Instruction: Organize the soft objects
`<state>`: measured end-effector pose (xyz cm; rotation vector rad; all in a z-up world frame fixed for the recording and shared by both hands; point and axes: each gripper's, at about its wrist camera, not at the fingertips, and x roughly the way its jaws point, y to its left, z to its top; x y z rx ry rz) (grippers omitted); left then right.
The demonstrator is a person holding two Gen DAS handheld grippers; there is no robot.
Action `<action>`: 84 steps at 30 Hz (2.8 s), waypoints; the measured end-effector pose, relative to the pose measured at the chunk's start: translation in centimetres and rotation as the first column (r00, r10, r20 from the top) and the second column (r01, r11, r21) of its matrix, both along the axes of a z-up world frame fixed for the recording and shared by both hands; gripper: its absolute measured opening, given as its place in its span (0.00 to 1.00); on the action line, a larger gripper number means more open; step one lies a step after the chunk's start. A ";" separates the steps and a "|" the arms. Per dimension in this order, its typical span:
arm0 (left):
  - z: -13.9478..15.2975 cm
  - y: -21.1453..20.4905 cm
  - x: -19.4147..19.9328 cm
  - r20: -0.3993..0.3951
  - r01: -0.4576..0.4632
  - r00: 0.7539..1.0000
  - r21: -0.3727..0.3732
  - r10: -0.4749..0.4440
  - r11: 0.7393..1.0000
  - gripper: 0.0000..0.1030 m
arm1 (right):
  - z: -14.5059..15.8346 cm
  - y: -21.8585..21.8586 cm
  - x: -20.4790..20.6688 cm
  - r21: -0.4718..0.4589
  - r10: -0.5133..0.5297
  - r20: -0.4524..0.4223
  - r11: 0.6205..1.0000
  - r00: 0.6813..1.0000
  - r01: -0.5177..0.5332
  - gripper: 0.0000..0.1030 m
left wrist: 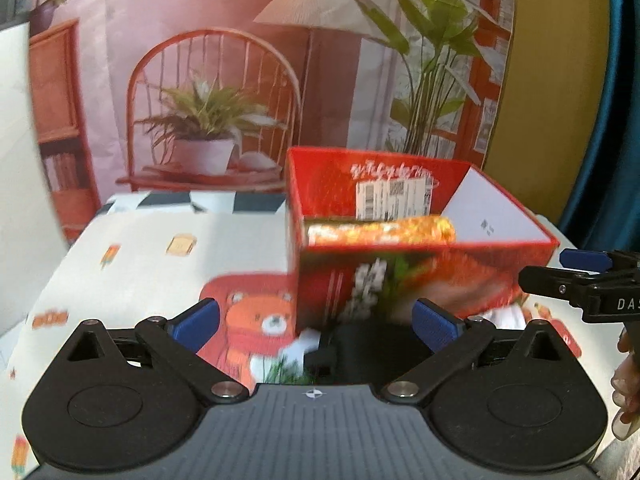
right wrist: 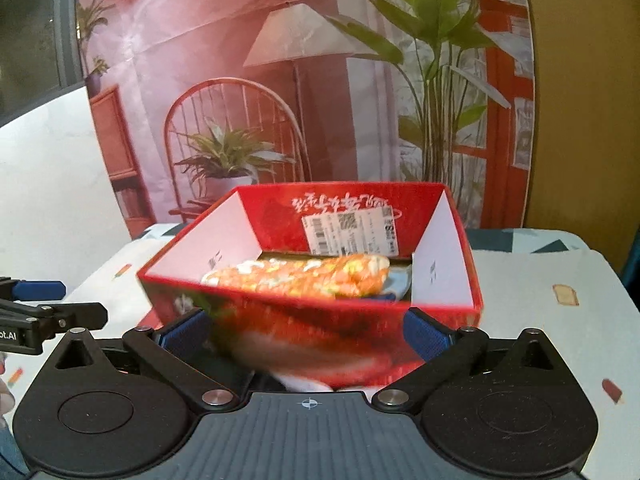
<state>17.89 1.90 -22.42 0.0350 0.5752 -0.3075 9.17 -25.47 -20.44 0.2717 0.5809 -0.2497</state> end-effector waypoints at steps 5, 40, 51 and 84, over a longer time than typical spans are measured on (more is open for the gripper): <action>-2.0 1.8 -2.0 -0.060 -0.017 0.998 -0.036 0.015 0.999 0.99 | -1.6 2.2 -1.8 -0.010 0.033 -0.012 0.999 0.999 -0.033 1.00; -10.0 3.2 -3.6 -0.324 0.026 0.937 -0.312 -0.132 0.950 0.46 | -7.2 9.8 -4.5 0.084 0.236 -0.124 0.970 0.964 -0.227 0.77; -10.7 -0.2 -1.9 -0.343 0.022 0.928 -0.337 -0.144 0.941 0.45 | -7.9 10.6 -4.4 0.085 0.283 -0.142 0.958 0.949 -0.273 0.68; -5.2 -1.1 -2.7 -0.147 0.151 0.963 -0.389 -0.224 0.909 0.43 | -4.0 10.8 -4.3 0.060 0.393 -0.002 0.918 0.920 -0.392 0.42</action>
